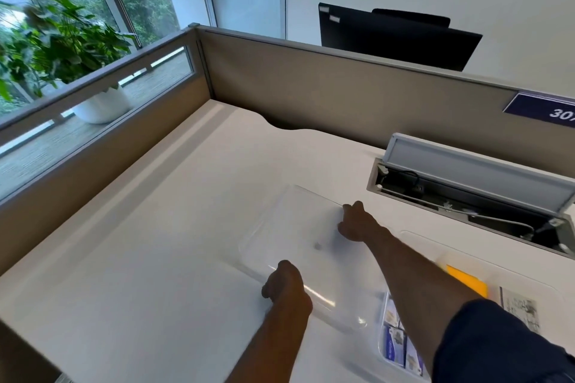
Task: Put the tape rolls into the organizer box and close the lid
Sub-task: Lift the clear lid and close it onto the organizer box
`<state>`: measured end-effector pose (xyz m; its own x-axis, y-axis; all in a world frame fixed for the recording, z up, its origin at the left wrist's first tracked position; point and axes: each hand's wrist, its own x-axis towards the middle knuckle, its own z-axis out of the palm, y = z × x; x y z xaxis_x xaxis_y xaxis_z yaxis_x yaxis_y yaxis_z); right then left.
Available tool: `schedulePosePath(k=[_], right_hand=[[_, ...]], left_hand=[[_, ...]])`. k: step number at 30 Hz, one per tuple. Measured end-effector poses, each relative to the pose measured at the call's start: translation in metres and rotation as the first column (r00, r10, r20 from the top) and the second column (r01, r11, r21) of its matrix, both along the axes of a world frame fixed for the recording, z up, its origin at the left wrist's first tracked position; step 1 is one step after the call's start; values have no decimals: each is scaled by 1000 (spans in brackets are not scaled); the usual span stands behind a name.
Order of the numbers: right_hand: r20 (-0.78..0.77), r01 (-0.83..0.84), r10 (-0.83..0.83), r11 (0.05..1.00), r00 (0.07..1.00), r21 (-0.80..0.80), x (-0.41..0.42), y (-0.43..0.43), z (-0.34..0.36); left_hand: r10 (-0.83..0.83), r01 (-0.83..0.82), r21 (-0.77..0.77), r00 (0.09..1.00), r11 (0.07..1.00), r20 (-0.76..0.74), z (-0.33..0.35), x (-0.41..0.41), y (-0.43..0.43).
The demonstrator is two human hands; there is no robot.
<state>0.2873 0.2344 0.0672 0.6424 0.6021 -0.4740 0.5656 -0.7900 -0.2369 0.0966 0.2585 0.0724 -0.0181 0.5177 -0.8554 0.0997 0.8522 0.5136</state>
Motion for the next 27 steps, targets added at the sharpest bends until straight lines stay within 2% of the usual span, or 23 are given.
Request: schedulePosePath(k=[3, 7, 9, 13, 14, 16, 18, 21, 24, 27], right_hand=[[-10, 2, -2, 1000, 1000, -12, 0, 1, -1], [-29, 11, -11, 1000, 1000, -19, 5, 1, 0], [-42, 20, -19, 1000, 999, 16, 7, 0, 1], [-52, 97, -88, 974, 995, 206, 10, 3, 10], [-102, 155, -133, 954, 986, 257, 12, 4, 15], [-340, 363, -239, 856, 909, 369, 15, 6, 28], [-592, 564, -253, 708, 765, 426, 17, 7, 46], [-799, 735, -146, 513, 584, 443, 23, 1, 73], [-896, 823, -19, 404, 445, 400, 28, -6, 100], [-930, 872, 81, 326, 358, 364, 32, -18, 120]], left_hand=[[193, -206, 56, 966, 977, 174, -5, 0, 4], [218, -289, 134, 895, 948, 390, -1, -1, 11], [199, -303, 193, 884, 933, 423, 2, 0, 16], [169, -320, 307, 887, 896, 430, 10, 7, 26], [144, -312, 356, 893, 881, 426, 13, 11, 28], [55, -254, 484, 920, 837, 388, 24, 17, 32], [-46, -166, 636, 952, 753, 304, 37, 23, 34], [-179, 0, 826, 976, 563, 122, 60, 32, 29], [-256, 130, 939, 966, 318, -47, 78, 41, 15], [-264, 205, 970, 950, 133, -164, 89, 45, 3]])
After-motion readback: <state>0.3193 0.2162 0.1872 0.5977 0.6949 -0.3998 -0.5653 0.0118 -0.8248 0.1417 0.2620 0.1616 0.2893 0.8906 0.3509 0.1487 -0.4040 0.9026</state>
